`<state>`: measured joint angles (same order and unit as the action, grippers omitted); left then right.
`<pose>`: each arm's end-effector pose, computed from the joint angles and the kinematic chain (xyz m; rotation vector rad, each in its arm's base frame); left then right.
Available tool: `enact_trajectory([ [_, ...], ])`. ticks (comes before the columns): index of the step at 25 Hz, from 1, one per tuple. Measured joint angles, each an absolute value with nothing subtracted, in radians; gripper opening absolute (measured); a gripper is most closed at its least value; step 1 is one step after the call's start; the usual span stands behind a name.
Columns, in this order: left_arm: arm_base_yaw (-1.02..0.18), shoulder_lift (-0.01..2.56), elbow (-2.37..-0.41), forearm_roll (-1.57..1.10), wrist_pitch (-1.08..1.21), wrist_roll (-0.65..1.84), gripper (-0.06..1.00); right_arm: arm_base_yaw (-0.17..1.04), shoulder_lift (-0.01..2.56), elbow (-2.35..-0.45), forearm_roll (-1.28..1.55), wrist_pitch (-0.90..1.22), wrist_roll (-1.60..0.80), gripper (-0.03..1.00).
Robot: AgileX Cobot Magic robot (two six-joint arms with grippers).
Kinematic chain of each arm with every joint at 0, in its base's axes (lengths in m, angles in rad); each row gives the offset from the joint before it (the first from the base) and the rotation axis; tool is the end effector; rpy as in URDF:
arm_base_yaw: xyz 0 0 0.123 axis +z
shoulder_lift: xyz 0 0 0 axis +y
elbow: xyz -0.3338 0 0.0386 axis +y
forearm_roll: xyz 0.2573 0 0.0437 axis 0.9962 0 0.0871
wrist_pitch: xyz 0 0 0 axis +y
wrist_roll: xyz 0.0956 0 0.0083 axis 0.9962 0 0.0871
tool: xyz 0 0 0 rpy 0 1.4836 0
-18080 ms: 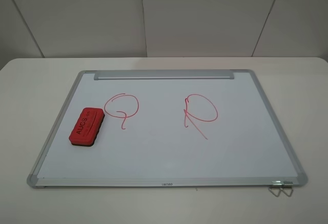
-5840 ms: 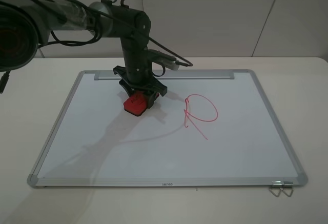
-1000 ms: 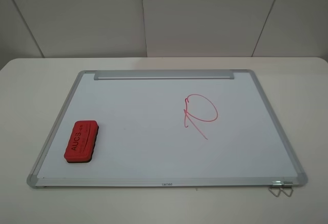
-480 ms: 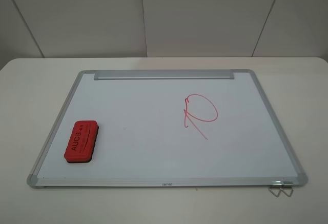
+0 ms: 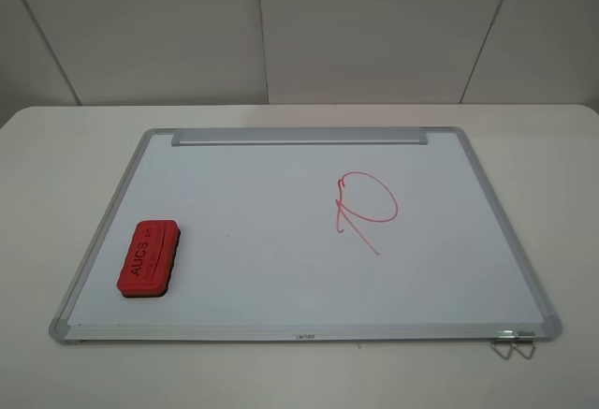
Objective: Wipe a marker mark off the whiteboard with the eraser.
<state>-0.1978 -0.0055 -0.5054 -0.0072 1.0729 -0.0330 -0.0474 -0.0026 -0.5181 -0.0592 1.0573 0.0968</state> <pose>-0.0448 0.0084 0.2798 0.1691 2.0420 -0.1526 -0.0463 -0.0028 0.2850 0.1488 2.0135 -0.0392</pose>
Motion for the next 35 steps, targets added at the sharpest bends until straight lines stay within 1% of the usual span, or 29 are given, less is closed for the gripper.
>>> enact_trajectory([
  [5,-0.195,-0.006,-0.505,-0.01,1.072,-0.033,0.72,-0.047,-0.003,-0.518,-0.059,1.057,0.097,0.72],
  [13,-0.116,-0.006,-0.505,-0.01,1.071,-0.033,0.72,-0.047,-0.003,-0.518,-0.059,1.057,0.097,0.72],
  [35,-0.114,-0.006,-0.505,-0.009,1.07,-0.033,0.72,-0.047,-0.003,-0.518,-0.059,1.057,0.097,0.72],
])
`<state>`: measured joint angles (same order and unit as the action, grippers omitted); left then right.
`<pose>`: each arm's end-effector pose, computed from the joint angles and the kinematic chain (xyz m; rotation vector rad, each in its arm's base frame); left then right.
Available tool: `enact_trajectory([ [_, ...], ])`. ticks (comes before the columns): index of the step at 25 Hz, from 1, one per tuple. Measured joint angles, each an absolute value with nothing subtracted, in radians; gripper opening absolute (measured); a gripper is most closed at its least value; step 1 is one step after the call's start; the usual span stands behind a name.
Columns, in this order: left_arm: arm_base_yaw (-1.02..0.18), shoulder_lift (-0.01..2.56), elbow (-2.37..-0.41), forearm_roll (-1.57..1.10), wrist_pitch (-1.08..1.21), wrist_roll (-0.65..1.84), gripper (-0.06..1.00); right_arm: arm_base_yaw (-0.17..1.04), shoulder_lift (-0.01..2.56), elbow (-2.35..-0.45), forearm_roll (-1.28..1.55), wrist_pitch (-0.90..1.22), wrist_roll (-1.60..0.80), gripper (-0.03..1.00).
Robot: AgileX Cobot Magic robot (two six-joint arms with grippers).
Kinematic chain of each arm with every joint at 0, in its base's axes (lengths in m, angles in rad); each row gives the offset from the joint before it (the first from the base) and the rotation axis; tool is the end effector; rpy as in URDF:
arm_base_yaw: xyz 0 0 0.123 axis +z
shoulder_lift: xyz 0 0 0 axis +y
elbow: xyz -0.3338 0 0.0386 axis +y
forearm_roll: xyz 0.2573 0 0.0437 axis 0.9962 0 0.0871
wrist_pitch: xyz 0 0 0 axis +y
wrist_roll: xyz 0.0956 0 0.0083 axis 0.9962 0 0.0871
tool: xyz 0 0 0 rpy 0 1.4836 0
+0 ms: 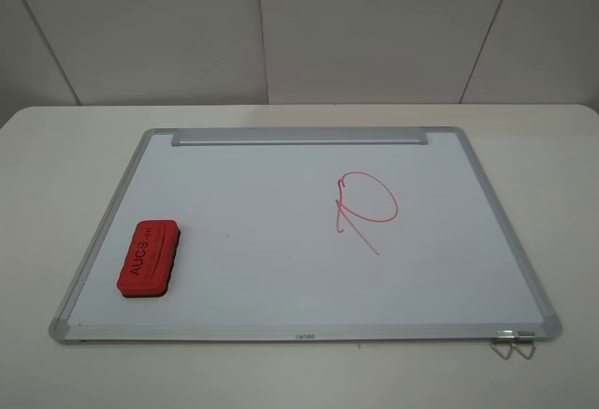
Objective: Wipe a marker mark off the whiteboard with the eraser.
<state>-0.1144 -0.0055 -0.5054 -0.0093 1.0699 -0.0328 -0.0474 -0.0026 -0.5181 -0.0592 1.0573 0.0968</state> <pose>-0.0453 0.0044 0.2800 0.0839 2.0424 -0.1032 -0.0463 -0.0028 0.2850 0.1488 2.0135 -0.0392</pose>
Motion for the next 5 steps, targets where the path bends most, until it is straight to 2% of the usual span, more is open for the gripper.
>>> enact_trajectory([
  [5,-0.114,-0.006,-0.505,-0.009,1.07,-0.032,0.72,-0.047,-0.003,-0.518,-0.059,1.057,0.097,0.72],
])
